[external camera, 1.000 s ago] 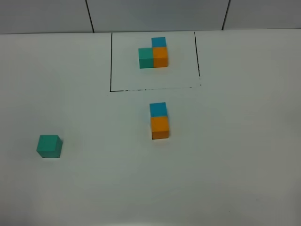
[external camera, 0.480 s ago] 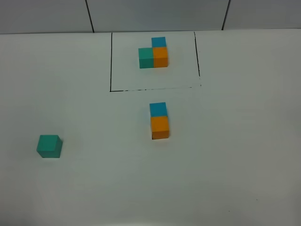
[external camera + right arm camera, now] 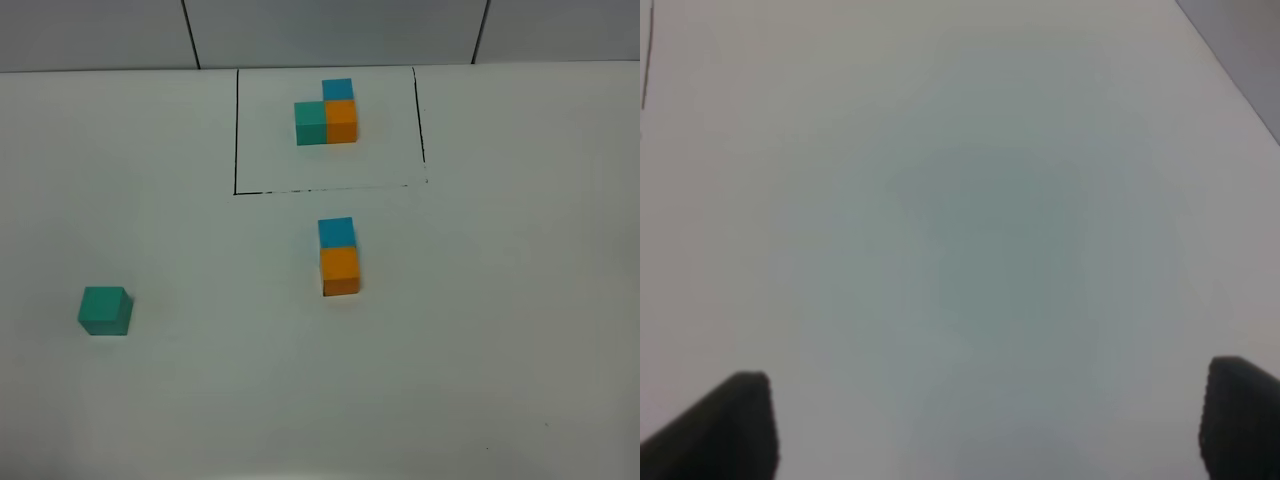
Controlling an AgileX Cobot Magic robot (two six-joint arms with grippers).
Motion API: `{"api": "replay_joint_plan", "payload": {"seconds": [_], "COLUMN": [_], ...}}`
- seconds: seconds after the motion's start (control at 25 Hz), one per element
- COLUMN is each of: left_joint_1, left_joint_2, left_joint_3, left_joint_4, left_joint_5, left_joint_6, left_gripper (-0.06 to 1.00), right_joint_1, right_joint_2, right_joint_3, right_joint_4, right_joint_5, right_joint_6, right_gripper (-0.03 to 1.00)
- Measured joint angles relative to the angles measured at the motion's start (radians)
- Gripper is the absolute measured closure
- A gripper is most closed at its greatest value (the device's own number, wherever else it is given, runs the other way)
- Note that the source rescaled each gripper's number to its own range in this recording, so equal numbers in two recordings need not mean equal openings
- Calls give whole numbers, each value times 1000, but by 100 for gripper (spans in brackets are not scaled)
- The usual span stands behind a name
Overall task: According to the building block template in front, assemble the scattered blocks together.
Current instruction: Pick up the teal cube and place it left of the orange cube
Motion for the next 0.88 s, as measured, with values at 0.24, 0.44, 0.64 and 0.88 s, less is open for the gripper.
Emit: {"api": "replay_joint_plan", "payload": {"seconds": [0.24,0.44,0.64,0.88], "left_joint_1": [0,0,0,0], "left_joint_2": [0,0,0,0], "left_joint_3": [0,0,0,0], "left_joint_4": [0,0,0,0], "left_joint_5": [0,0,0,0], "left_joint_6": [0,0,0,0], "left_gripper": [7,7,7,7], "right_joint_1": [0,0,0,0], "right_joint_2": [0,0,0,0], "right_joint_3": [0,0,0,0], "right_joint_4": [14,32,34,34], "right_joint_5": [-1,-4,-7,-7], "right_joint_6": [-34,-60,-79,-80], "right_gripper": [24,24,24,24]}}
